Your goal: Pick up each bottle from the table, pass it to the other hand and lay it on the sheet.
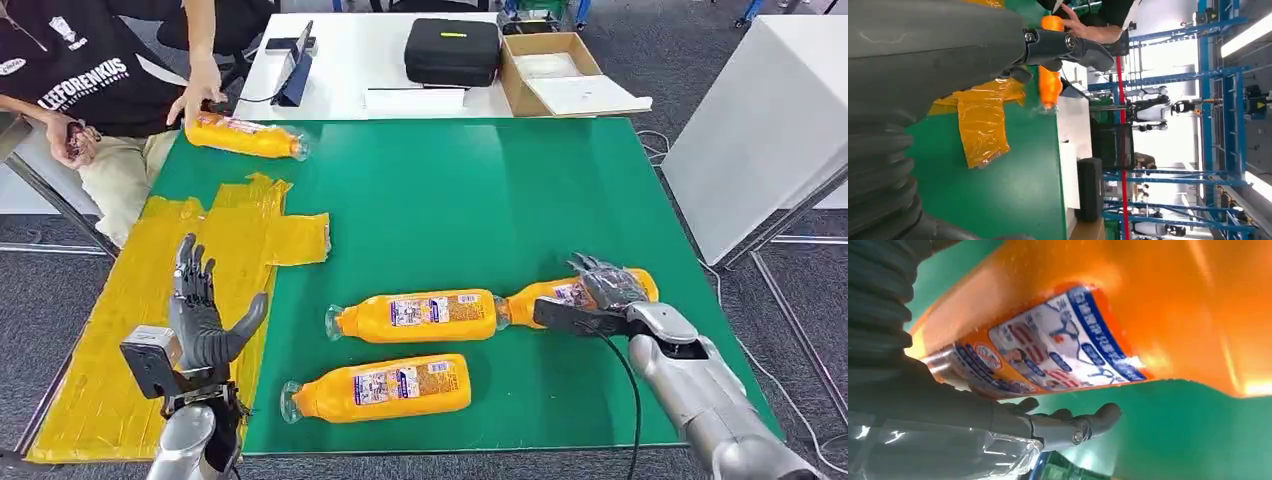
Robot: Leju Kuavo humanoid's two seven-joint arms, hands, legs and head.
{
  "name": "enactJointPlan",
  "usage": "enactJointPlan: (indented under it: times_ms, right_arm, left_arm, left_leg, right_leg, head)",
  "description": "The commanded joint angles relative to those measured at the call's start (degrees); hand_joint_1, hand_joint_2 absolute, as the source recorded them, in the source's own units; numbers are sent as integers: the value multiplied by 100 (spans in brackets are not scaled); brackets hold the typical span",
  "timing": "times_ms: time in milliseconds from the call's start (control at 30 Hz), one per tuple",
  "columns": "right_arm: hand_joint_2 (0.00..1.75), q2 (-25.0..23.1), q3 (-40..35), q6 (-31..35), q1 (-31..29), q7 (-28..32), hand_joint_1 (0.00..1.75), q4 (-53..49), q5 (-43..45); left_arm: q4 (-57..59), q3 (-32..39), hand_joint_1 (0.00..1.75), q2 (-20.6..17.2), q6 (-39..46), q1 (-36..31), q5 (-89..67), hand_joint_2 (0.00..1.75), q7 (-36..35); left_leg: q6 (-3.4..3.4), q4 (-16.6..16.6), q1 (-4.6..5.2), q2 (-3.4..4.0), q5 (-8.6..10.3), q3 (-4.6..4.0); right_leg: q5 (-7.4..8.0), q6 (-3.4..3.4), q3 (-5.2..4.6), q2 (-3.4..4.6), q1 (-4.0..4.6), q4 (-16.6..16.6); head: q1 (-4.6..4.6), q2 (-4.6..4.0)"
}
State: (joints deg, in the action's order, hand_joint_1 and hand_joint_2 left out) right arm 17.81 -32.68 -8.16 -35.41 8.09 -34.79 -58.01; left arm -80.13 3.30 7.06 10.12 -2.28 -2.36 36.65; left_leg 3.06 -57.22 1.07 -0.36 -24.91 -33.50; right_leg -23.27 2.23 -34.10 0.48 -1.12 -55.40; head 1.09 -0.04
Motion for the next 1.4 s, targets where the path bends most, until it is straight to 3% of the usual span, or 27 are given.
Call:
enactJointPlan:
  times_ms: [33,100,133,167,667,800,933,1033,1233,1400]
  right_arm:
    - [175,-84,-644,-392,-460,-30,134,1025,28]
    - [175,-70,-732,-502,-469,-5,140,1052,13]
    - [175,-29,-830,-598,-481,40,166,1046,-6]
    - [175,-3,-884,-638,-483,90,175,1029,35]
    - [175,96,-1175,-607,-351,39,175,927,265]
    - [175,153,-884,176,-188,-88,175,234,487]
    - [175,-70,-26,1145,-22,-767,175,-784,628]
    - [175,-145,375,1358,220,-836,175,-1299,715]
    - [175,-533,1368,2099,1246,-866,175,-3331,721]
    - [175,-534,1410,2106,1346,-874,175,-3420,695]
  left_arm:
    - [404,-47,0,-139,42,-123,73,175,-24]
    - [434,-53,0,-150,57,-138,92,175,-20]
    - [445,-58,0,-167,76,-131,110,175,-14]
    - [446,-62,0,-184,97,-112,130,175,-8]
    - [805,-218,0,-305,228,-207,324,175,66]
    - [718,-114,0,-362,287,-89,443,175,89]
    - [335,154,0,-218,229,256,378,175,-1]
    - [303,230,0,-167,167,319,341,175,-73]
    - [320,518,0,-95,118,277,275,175,-155]
    - [314,526,0,-74,112,285,262,175,-162]
  left_leg:
    - [-26,6,-8,-3,-2,25]
    - [-28,6,-9,-8,-1,27]
    - [-20,5,-5,-9,1,23]
    - [-23,6,-8,-11,1,26]
    - [-12,6,-5,-13,3,39]
    - [-29,12,-12,-25,3,51]
    - [-23,5,-5,17,-6,40]
    - [-20,-1,-3,25,-8,20]
    - [-14,1,-7,-4,-2,5]
    - [-11,1,-8,-14,-1,-3]
  right_leg:
    - [-2,-15,28,-9,8,11]
    - [-1,-17,34,-15,9,12]
    - [-1,-12,28,-13,5,8]
    - [-1,-15,33,-15,8,11]
    - [-1,-9,44,-15,6,11]
    - [-4,-19,61,-32,13,22]
    - [0,-16,39,13,5,7]
    - [-1,-14,24,21,2,-2]
    - [-3,-12,13,-3,6,1]
    - [-6,-11,4,-13,5,0]
  head:
    - [0,0]
    - [0,0]
    - [0,2]
    - [0,2]
    - [2,2]
    - [0,0]
    - [0,0]
    - [2,0]
    - [0,0]
    - [0,0]
